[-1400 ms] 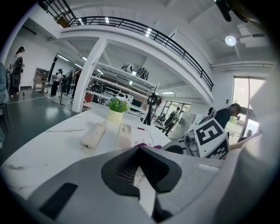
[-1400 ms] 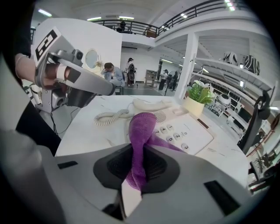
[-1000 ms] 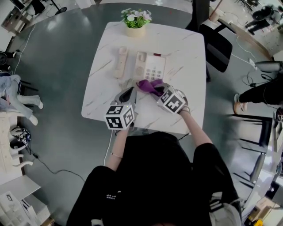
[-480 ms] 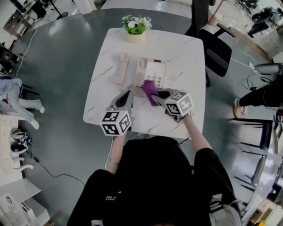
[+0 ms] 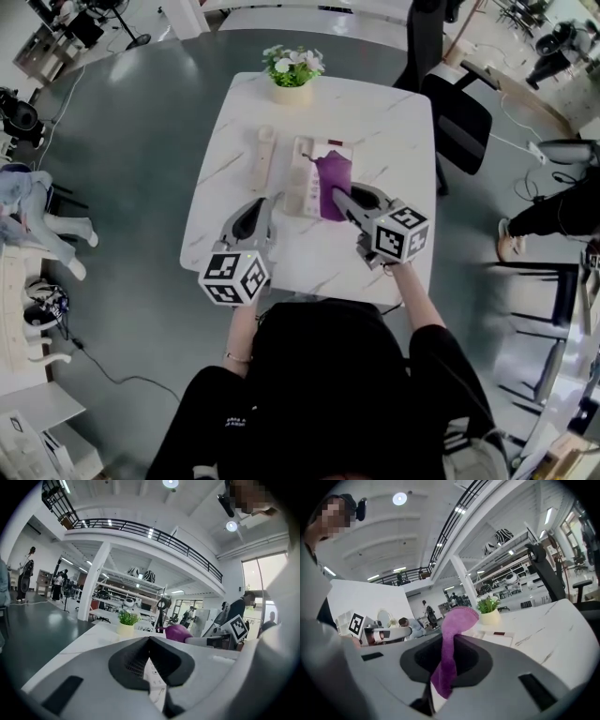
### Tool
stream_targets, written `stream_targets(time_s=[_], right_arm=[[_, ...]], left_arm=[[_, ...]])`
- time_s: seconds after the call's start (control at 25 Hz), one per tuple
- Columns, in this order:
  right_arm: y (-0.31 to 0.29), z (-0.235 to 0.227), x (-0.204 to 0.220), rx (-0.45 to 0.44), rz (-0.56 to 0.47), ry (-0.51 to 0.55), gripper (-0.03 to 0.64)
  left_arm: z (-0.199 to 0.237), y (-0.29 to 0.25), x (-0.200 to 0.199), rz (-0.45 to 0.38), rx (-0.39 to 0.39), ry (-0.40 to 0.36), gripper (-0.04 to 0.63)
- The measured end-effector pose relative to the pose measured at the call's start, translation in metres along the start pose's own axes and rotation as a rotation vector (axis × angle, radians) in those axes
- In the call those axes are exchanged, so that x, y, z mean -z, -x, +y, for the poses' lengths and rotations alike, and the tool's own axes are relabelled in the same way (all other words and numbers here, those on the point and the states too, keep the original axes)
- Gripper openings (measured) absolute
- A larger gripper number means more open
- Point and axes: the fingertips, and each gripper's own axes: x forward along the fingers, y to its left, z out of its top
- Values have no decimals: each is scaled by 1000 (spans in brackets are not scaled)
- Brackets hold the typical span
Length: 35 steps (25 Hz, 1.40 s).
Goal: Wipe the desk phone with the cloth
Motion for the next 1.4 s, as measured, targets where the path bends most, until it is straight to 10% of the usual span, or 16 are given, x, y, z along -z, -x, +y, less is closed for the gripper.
stream_targets(time_s=[0.44,1.4], right_arm=[[37,-4,-58,116,-214,81,37],[59,4,-87,168,-277,190,37]], left_arm=[[-3,17,-36,-95,-32,-70,-3],[9,37,-63,-165,-126,-140,-3]])
